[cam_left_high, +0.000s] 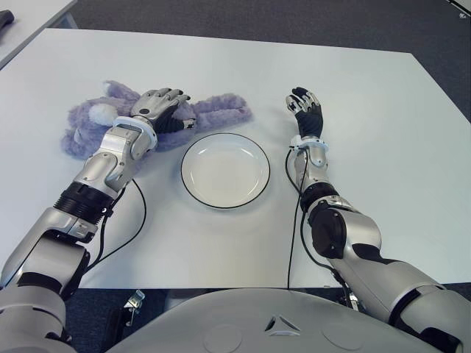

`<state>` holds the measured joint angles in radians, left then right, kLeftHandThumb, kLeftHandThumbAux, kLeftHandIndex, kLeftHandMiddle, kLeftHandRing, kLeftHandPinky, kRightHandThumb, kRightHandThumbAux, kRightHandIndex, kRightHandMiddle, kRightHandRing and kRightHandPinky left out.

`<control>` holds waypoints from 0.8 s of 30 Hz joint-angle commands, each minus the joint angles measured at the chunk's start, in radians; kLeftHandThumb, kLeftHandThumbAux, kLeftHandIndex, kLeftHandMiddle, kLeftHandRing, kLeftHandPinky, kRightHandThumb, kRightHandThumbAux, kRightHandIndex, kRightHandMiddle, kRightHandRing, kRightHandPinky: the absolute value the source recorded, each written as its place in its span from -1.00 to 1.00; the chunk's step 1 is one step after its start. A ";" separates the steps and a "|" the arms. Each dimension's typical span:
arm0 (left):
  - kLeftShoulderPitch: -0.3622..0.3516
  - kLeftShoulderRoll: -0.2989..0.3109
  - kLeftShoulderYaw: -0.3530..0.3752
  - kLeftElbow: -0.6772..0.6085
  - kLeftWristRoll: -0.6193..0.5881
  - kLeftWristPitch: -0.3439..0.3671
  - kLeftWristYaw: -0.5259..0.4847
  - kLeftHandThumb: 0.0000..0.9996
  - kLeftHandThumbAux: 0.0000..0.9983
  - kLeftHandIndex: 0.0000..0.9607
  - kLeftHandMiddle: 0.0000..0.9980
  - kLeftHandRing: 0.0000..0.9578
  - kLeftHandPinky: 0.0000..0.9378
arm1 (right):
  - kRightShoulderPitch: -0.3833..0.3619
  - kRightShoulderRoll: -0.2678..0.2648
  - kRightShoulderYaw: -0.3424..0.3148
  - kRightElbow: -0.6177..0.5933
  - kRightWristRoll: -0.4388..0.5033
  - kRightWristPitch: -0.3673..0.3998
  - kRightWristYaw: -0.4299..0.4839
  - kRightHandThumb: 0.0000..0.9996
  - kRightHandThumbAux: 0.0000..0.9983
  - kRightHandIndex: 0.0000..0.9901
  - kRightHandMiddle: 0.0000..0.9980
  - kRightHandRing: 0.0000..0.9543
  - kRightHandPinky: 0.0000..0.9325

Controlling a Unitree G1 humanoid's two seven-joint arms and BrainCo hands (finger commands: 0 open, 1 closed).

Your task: Put the doll into the plate.

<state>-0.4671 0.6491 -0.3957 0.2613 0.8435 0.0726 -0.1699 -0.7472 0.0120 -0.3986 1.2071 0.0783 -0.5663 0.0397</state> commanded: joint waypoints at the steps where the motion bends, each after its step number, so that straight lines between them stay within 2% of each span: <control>1: 0.039 -0.040 -0.031 0.131 0.007 0.000 0.029 -0.26 -0.63 -1.00 -1.00 -1.00 -0.91 | 0.255 0.040 -0.024 0.117 0.029 -0.005 0.008 -0.40 0.66 -0.48 -0.54 -0.58 -0.53; 11: 0.014 -0.068 -0.045 0.218 0.005 -0.004 0.081 -0.29 -0.64 -1.00 -1.00 -1.00 -0.99 | 0.253 0.038 -0.026 0.117 0.030 0.002 0.013 -0.37 0.62 -0.47 -0.54 -0.58 -0.51; 16: 0.008 -0.070 -0.048 0.232 -0.005 -0.006 0.067 -0.22 -0.60 -1.00 -1.00 -1.00 -0.89 | 0.253 0.038 -0.025 0.117 0.028 0.003 0.008 -0.37 0.61 -0.46 -0.54 -0.58 -0.51; 17: 0.007 -0.070 -0.049 0.233 -0.007 -0.007 0.061 -0.17 -0.58 -1.00 -1.00 -1.00 -0.78 | 0.253 0.037 -0.024 0.117 0.027 0.003 0.007 -0.37 0.61 -0.47 -0.54 -0.58 -0.51; 18: 0.005 -0.069 -0.049 0.234 -0.011 -0.009 0.047 -0.17 -0.58 -1.00 -1.00 -1.00 -0.76 | 0.253 0.037 -0.023 0.117 0.026 0.004 0.006 -0.38 0.61 -0.47 -0.54 -0.58 -0.51; 19: 0.003 -0.067 -0.051 0.236 -0.019 -0.013 0.025 -0.08 -0.54 -1.00 -1.00 -1.00 -0.50 | 0.253 0.037 -0.023 0.118 0.026 0.005 0.006 -0.39 0.60 -0.47 -0.53 -0.58 -0.50; 20: 0.001 -0.066 -0.052 0.239 -0.025 -0.015 0.010 0.03 -0.51 -1.00 -1.00 -0.98 -0.34 | 0.253 0.037 -0.024 0.118 0.027 0.005 0.006 -0.39 0.60 -0.47 -0.53 -0.58 -0.51; 24: -0.004 -0.064 -0.052 0.240 -0.047 -0.011 -0.037 0.16 -0.48 -1.00 -1.00 -0.93 -0.31 | 0.252 0.036 -0.026 0.118 0.029 0.010 0.008 -0.39 0.60 -0.47 -0.53 -0.58 -0.51</control>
<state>-0.5323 0.6114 -0.4072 0.4188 0.8298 0.0562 -0.0793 -0.7470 0.0111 -0.4010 1.2072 0.0795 -0.5662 0.0499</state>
